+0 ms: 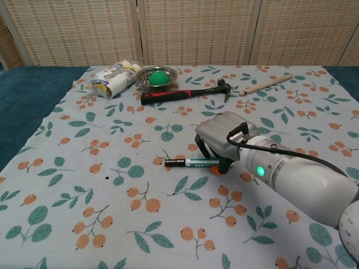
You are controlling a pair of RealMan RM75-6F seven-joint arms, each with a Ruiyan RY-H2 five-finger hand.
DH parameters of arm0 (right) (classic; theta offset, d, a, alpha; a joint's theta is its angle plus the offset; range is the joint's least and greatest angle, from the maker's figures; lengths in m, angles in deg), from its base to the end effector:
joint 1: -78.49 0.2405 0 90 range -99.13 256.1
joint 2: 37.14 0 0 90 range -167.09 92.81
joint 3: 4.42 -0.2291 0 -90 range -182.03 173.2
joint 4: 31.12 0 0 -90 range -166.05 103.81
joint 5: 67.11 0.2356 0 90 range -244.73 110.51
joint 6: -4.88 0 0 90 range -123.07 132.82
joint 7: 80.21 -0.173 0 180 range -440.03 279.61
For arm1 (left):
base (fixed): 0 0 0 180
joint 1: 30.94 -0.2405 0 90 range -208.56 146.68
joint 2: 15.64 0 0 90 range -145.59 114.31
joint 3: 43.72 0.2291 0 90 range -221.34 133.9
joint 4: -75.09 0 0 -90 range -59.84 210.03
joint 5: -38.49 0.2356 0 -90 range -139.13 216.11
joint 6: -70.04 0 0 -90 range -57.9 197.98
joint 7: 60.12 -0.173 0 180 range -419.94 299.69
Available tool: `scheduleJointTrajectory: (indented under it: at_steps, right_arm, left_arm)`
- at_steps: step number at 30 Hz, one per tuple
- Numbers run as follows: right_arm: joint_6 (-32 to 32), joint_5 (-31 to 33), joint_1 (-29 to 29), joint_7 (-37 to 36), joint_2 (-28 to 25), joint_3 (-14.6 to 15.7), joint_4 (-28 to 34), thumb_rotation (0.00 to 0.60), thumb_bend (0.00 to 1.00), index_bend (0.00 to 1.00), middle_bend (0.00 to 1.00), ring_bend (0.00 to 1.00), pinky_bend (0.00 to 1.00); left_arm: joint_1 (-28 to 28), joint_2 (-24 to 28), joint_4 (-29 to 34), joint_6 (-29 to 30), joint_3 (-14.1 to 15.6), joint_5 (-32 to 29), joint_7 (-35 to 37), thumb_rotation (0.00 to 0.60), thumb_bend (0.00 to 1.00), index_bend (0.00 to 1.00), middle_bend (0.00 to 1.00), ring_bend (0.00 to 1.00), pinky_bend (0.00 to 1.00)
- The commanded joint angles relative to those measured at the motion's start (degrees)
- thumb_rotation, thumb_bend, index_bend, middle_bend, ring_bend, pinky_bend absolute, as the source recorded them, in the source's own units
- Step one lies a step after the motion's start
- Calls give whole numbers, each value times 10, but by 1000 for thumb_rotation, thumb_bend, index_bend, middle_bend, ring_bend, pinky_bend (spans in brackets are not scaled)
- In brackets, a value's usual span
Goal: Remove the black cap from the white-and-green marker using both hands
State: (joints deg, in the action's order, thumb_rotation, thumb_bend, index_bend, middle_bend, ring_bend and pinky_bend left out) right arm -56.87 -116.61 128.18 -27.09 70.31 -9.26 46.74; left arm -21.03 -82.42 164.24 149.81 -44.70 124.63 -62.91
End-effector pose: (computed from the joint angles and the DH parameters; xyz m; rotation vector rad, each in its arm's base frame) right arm -0.0815 -0.3124 -0.1432 2.0278 -0.6038 0.6033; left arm -0.2936 0.2283 0.0950 -1.5253 -0.8891 -0.8490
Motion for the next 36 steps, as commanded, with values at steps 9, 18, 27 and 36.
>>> scheduleJointTrajectory:
  at_steps: [9,18,27,36]
  right_arm:
    - [10,-79,-27,-111,-60,-7,36,600,297,857,851,596,228]
    - [14,-119,-49,-260,-111,-52,92,600,298,858,851,596,232]
    - [31,-137,-48,-314,-125,-69,116,600,297,858,851,596,232]
    - [56,-64,-12,-216,-108,-77,125,600,302,858,851,596,232]
  left_arm:
    - [2,-10,-1,9,3,19,-7,600,548,0,0,0,29]
    - [49,-29,10,-15,-15,54,25,600,486,59,115,27,149]
    - [131,-51,68,-106,-72,-4,38,600,454,229,433,294,475]
    - [182,-117,76,-157,-91,-71,-64,600,453,311,596,465,677]
